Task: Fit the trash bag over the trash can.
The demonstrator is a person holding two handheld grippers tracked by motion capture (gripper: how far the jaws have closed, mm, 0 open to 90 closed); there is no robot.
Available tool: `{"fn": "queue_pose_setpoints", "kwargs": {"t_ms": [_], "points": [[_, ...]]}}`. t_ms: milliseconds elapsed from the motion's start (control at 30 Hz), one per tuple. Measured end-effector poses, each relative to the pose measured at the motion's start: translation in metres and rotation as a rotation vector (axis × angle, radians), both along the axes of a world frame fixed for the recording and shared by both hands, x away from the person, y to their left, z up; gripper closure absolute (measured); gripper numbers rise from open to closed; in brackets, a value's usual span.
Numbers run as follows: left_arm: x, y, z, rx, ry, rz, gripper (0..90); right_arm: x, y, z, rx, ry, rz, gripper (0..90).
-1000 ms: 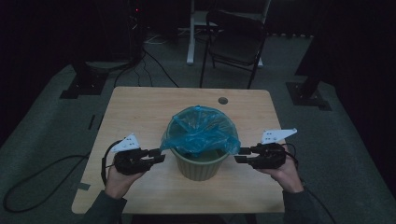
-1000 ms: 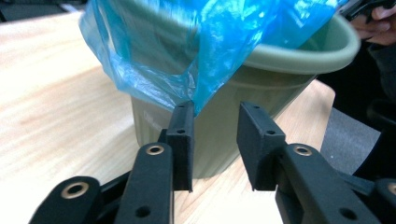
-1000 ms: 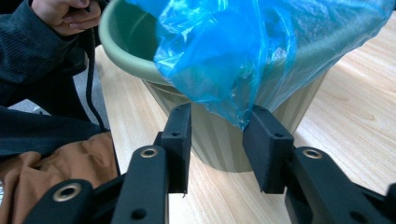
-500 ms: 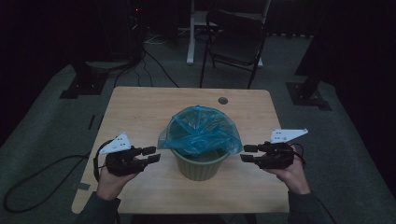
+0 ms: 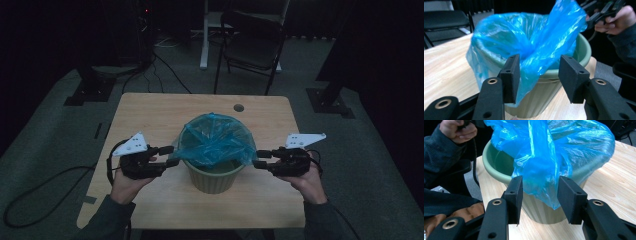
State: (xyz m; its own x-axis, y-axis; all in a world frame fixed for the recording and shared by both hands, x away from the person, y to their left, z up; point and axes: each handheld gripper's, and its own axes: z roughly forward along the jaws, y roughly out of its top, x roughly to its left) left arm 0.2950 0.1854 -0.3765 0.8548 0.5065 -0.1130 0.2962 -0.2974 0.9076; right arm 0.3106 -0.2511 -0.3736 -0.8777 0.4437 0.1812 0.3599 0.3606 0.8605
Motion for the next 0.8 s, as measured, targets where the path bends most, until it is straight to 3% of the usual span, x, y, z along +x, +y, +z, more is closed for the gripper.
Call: {"fn": "queue_pose_setpoints", "kwargs": {"t_ms": [133, 200, 267, 333, 367, 467, 800], "points": [[0.001, -0.005, -0.004, 0.016, 0.011, 0.002, 53.3, 0.0, 0.003, -0.002, -0.013, 0.005, 0.005, 56.1], [0.001, -0.009, -0.012, 0.043, 0.028, 0.013, 61.9, 0.0, 0.006, -0.005, -0.028, 0.011, 0.014, 60.1], [0.0, -0.01, -0.014, 0.044, 0.029, 0.016, 68.6, 0.0, 0.008, -0.006, -0.03, 0.012, 0.016, 62.4], [0.0, -0.009, -0.016, 0.043, 0.032, 0.007, 68.6, 0.001, 0.009, -0.007, -0.035, 0.02, 0.025, 65.4], [0.0, -0.009, -0.016, 0.044, 0.03, 0.007, 78.0, 0.001, 0.012, -0.008, -0.035, 0.022, 0.036, 70.5], [0.0, -0.009, -0.018, 0.044, 0.026, 0.005, 85.2, 0.003, 0.012, -0.008, -0.021, 0.02, 0.03, 76.7], [0.012, -0.01, -0.018, 0.027, 0.017, 0.062, 87.5, 0.011, 0.019, -0.009, -0.012, 0.008, 0.006, 85.0]]}}
